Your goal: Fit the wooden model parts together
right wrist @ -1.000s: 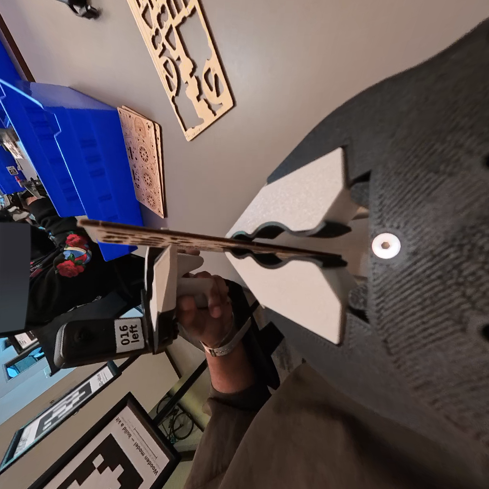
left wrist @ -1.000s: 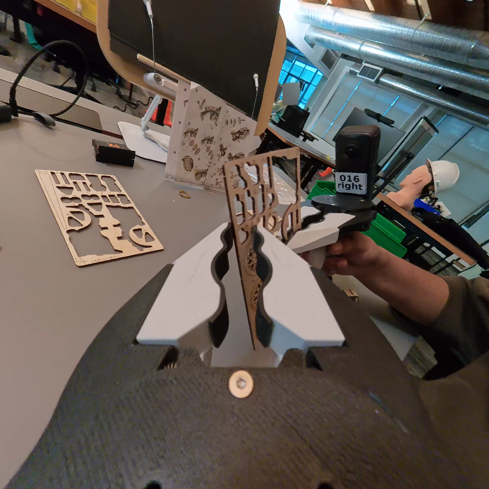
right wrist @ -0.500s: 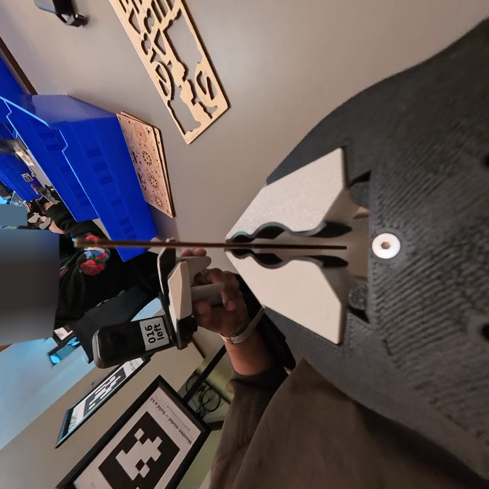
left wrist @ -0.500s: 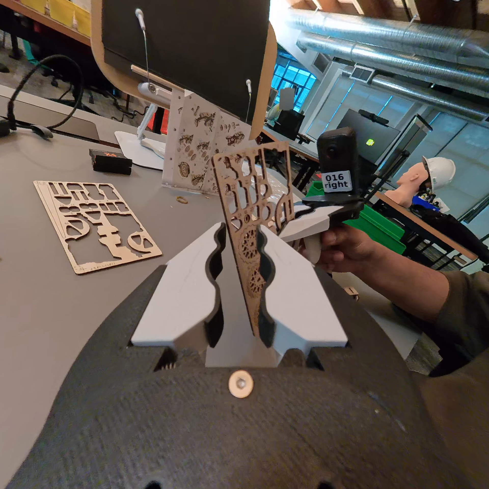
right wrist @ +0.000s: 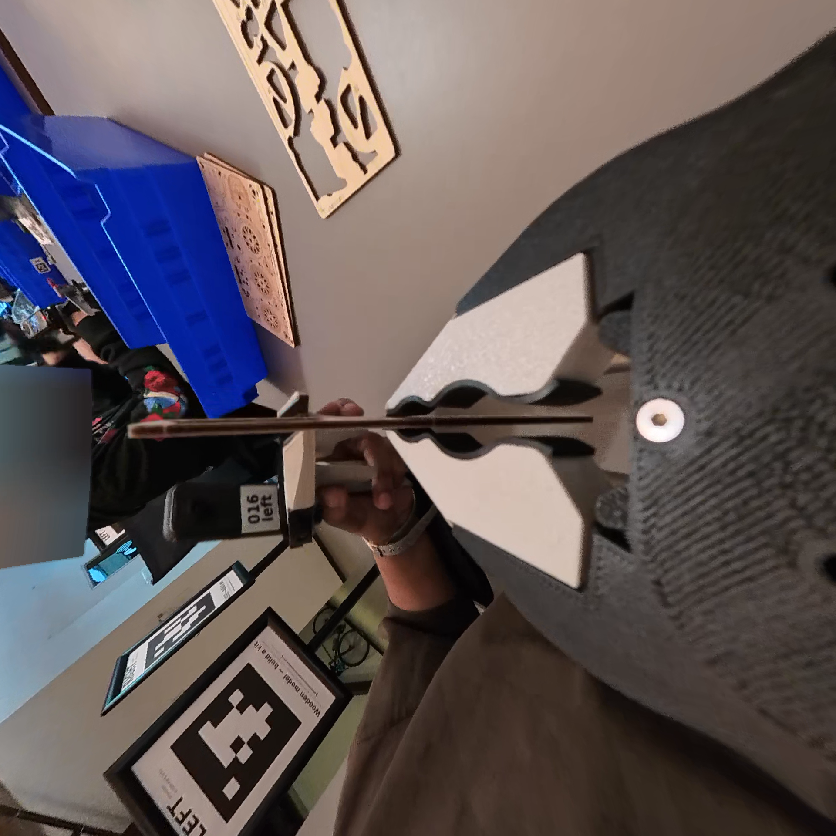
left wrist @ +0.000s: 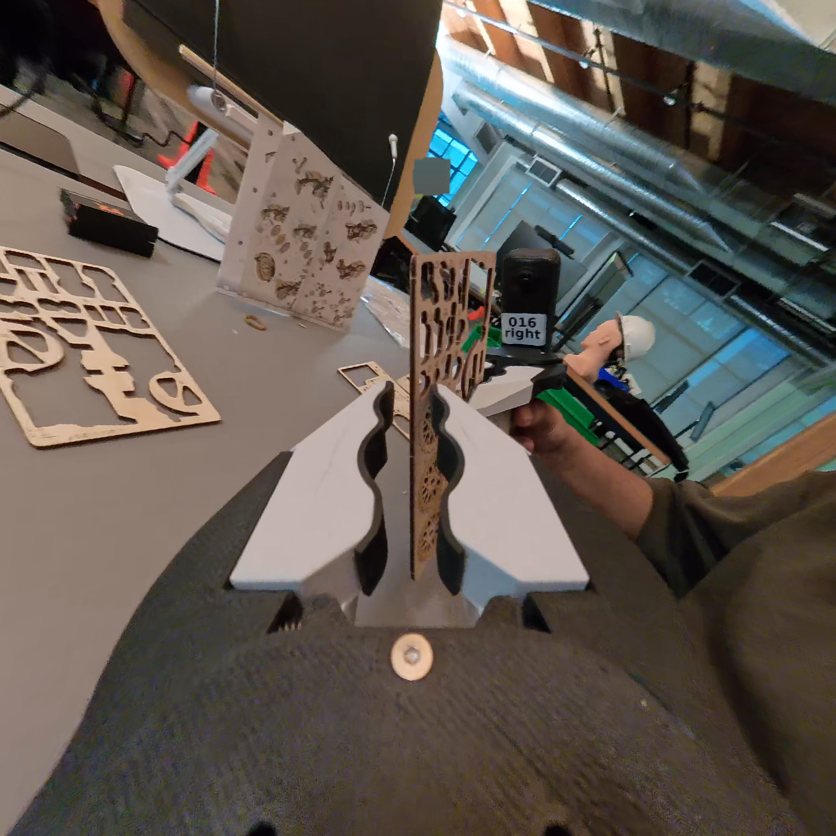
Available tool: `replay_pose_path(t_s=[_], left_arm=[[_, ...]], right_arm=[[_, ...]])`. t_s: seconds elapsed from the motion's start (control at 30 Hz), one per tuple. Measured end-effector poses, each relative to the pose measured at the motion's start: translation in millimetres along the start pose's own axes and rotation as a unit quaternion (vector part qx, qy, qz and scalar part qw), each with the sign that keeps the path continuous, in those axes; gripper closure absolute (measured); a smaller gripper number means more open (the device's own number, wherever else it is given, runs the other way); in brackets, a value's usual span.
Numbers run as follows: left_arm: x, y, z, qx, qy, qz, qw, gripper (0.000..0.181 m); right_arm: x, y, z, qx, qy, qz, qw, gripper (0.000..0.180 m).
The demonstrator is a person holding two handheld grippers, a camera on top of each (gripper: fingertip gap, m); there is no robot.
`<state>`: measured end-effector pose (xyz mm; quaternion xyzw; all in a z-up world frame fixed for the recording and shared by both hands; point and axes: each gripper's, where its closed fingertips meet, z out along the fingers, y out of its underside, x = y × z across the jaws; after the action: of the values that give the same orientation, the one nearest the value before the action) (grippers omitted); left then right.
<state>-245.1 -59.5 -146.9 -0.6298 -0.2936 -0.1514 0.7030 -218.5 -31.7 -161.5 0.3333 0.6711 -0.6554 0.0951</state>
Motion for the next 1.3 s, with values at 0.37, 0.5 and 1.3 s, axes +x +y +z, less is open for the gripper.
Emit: replay_pose_path(t_s=[0.37, 0.5, 1.3], left_arm=[[0.9, 1.9, 0.7, -0.005, -0.011, 0.022, 1.000, 0.171], [-3.0, 3.5, 1.0, -0.017, -0.040, 0.051, 0.998, 0.170], [4.0, -9.1, -3.7, 0.049, 0.071, -0.154, 0.984, 0.142]], right_arm=[[-3.3, 4.0, 3.3, -0.016, 0.003, -0.020, 1.000, 0.179], [0.4, 7.1, 4.9, -0.030, 0.031, -0.048, 0.998, 0.178], [24.5, -18.6, -9.7, -0.072, 0.330, -0.471, 0.815, 0.179]])
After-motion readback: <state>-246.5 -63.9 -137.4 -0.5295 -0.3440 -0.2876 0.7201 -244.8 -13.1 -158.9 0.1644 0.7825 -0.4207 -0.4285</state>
